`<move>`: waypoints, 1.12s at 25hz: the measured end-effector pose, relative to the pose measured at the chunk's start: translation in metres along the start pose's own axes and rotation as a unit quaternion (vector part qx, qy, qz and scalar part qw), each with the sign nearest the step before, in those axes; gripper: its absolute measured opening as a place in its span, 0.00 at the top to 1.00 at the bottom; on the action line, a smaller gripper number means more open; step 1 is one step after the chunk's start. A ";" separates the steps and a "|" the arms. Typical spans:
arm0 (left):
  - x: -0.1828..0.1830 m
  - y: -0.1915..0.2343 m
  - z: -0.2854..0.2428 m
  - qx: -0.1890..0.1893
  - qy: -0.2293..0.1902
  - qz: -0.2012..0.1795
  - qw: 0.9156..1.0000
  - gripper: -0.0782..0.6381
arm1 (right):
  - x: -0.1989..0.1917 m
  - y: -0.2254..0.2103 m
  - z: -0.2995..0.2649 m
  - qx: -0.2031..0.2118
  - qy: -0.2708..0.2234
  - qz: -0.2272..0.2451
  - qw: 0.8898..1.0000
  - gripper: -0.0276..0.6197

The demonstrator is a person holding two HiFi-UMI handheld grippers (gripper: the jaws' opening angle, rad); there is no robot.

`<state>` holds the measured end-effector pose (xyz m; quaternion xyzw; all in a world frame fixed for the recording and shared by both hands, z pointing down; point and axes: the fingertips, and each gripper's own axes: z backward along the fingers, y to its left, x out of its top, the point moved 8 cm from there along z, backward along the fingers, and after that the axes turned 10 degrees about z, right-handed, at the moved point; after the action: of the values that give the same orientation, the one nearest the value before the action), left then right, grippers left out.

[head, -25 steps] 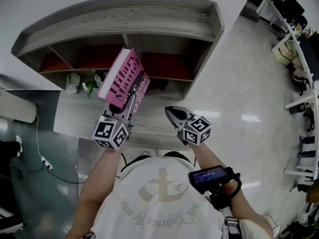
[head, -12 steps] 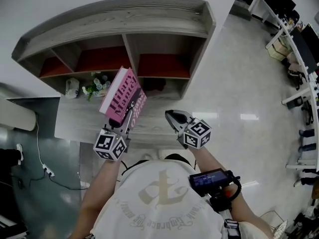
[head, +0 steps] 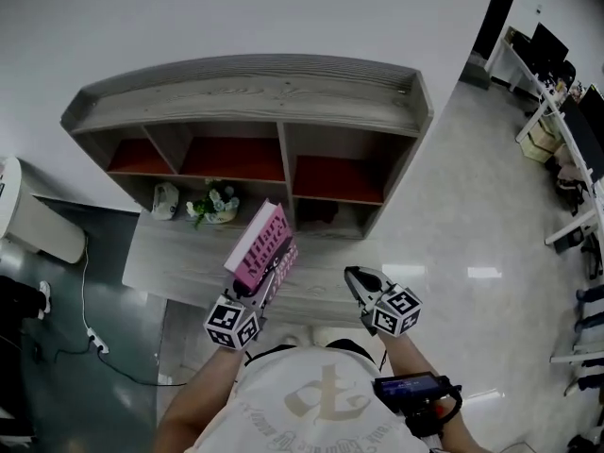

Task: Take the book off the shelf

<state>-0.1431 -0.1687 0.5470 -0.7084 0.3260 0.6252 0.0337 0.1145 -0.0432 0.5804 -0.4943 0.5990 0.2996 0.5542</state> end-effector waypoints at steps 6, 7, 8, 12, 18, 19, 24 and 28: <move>-0.016 0.009 0.012 0.006 0.016 0.013 1.000 0.67 | -0.005 0.007 0.000 -0.009 0.002 0.001 1.000 0.95; -0.020 0.010 0.015 0.008 0.019 0.016 1.000 0.67 | -0.006 0.008 0.000 -0.010 0.003 0.002 1.000 0.95; -0.024 0.011 0.018 0.011 0.022 0.019 1.000 0.67 | -0.007 0.010 0.000 -0.010 0.004 0.003 1.000 0.95; -0.036 0.017 0.029 0.020 0.031 0.035 0.999 0.67 | -0.009 0.015 -0.001 -0.007 0.007 0.008 1.000 0.95; -0.045 0.022 0.036 0.019 0.042 0.042 0.998 0.67 | -0.010 0.019 -0.005 -0.010 0.007 0.007 1.000 0.95; -0.045 0.022 0.036 0.018 0.042 0.042 0.998 0.67 | -0.009 0.020 -0.007 -0.009 0.006 0.008 1.000 0.95; -0.041 0.026 0.037 0.007 0.042 0.039 0.998 0.67 | -0.008 0.027 -0.013 -0.011 0.006 0.010 1.000 0.95; -0.041 0.029 0.042 0.001 0.046 0.038 0.998 0.67 | -0.008 0.035 -0.012 -0.016 0.007 0.011 1.000 0.95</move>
<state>-0.1941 -0.1551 0.5858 -0.7232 0.3546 0.5926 -0.0040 0.0772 -0.0404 0.5840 -0.4987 0.6033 0.3121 0.5385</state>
